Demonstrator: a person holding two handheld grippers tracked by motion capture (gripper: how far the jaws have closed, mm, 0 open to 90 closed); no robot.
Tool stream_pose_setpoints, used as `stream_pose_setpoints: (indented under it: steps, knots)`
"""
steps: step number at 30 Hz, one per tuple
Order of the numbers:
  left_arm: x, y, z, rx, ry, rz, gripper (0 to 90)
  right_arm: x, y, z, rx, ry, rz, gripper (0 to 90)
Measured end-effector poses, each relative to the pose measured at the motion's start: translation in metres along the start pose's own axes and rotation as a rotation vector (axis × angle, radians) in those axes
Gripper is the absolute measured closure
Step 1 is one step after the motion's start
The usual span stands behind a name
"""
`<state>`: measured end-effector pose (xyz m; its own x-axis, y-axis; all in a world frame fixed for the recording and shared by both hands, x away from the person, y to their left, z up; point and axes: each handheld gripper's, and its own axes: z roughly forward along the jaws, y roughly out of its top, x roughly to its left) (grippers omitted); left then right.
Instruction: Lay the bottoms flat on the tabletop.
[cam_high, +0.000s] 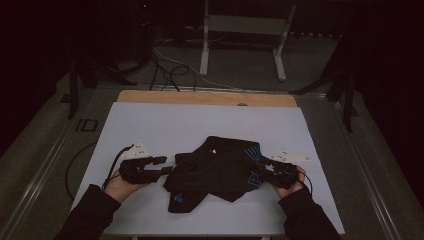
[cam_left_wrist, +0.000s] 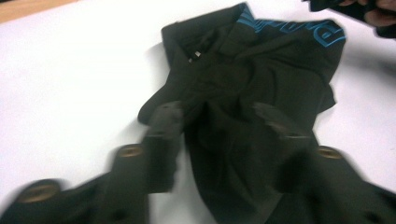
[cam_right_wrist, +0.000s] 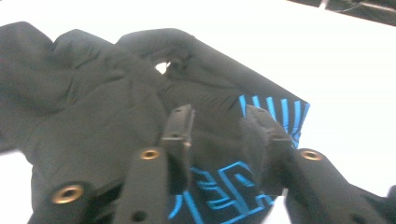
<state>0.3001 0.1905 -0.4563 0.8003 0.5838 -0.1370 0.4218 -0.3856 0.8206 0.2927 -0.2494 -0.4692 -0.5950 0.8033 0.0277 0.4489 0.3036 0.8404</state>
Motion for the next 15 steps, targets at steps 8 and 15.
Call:
stream_pose_setpoints:
  steps: [8, 15]
  knots:
    - [0.004, 0.015, 0.005, 0.022, 0.022, -0.015, 17.1, -0.023, 0.006, -0.003, -0.047, -0.038, 0.051, 14.4]
    - [0.01, 0.024, 0.023, 0.021, 0.02, -0.048, 17.0, -0.042, 0.012, 0.001, -0.085, 0.002, 0.084, 10.0]
